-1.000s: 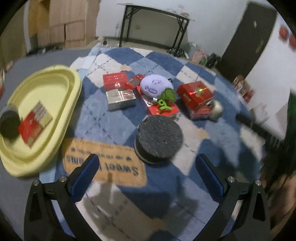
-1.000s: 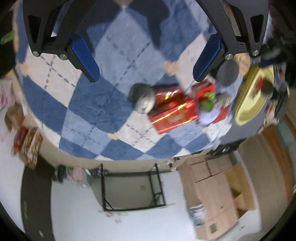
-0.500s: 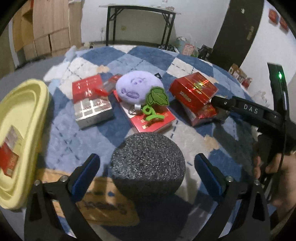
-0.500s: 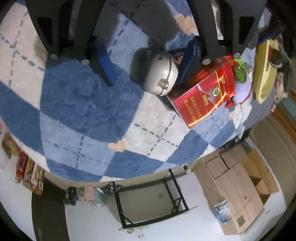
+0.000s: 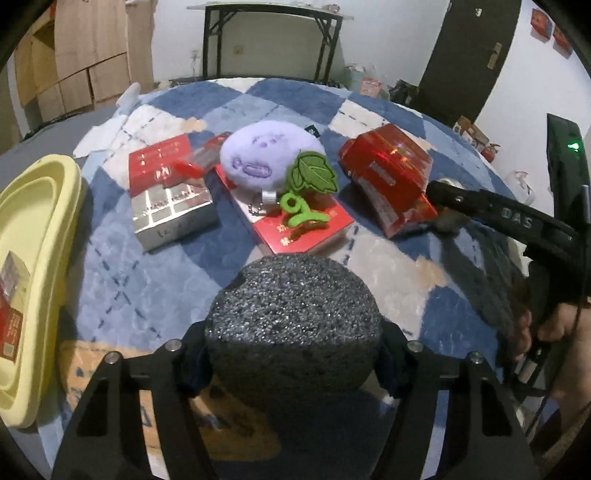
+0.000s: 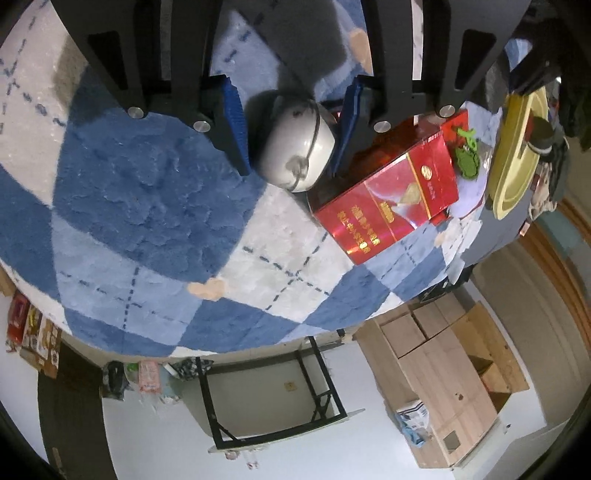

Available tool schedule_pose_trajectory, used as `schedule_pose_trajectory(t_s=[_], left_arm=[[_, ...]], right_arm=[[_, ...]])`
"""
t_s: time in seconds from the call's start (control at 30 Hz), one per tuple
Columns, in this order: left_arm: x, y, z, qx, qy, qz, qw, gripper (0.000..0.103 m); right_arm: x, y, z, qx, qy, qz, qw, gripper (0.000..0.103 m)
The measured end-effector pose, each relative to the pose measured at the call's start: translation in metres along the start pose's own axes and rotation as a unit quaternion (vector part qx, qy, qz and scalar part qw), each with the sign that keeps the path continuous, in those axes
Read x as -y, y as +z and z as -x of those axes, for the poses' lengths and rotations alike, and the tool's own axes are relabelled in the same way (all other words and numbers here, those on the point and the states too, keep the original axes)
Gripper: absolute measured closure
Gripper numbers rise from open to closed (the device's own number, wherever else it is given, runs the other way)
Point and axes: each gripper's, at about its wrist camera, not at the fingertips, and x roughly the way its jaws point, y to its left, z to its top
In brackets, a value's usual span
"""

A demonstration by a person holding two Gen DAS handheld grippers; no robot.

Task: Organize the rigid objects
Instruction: 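Grasp the foam cylinder with the left gripper while the right gripper grasps the silver mouse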

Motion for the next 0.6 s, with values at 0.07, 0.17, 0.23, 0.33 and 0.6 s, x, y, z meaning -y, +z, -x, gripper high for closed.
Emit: schedule_pose_trajectory(t_s=[0.07, 0.17, 0.23, 0.33, 0.6], left_arm=[[-0.002, 0.001, 0.012, 0.010, 0.001, -0.001, 1.0000, 0.034], [-0.005, 0.004, 0.022, 0.029, 0.010, 0.006, 0.9995, 0.034], [-0.010, 0.004, 0.018, 0.022, 0.007, 0.019, 0.9996, 0.034], [-0.018, 0.002, 0.009, 0.012, 0.000, 0.046, 0.9988, 0.034], [-0.024, 0.002, -0.001, 0.001, -0.007, 0.040, 0.9992, 0.033]], right_arm=[[0.001, -0.002, 0.014, 0.001, -0.009, -0.004, 1.000, 0.061], [-0.004, -0.006, 0.033, 0.012, -0.047, 0.018, 0.999, 0.061], [-0.006, -0.013, 0.031, -0.006, -0.071, 0.032, 0.997, 0.061], [-0.010, -0.019, 0.025, 0.002, -0.084, 0.047, 0.995, 0.060], [-0.007, -0.010, 0.009, 0.001, -0.074, 0.034, 0.997, 0.060]])
